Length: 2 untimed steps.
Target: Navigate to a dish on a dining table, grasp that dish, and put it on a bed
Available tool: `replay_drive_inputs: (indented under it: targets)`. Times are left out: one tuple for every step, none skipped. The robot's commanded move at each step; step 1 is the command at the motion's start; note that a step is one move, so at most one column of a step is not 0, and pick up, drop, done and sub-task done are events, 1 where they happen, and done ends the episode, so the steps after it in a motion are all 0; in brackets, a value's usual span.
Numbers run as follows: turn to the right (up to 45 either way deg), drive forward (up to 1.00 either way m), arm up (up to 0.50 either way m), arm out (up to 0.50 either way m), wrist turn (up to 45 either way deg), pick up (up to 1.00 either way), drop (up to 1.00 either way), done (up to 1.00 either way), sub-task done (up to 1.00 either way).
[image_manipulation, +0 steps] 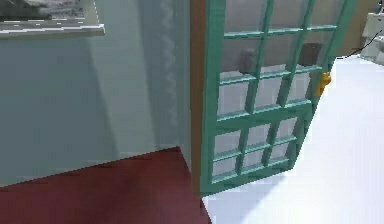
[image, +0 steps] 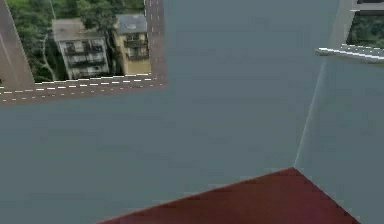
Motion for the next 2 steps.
replay_drive_inputs:
  targets:
    - [-45.0, 0.00, 0.00, 0.00, 0.0, 0.00, 0.00, 0.00, 0.00]
    - [-30.0, 0.00, 0.00, 0.00, 0.0, 0.00, 0.00, 0.00, 0.00]
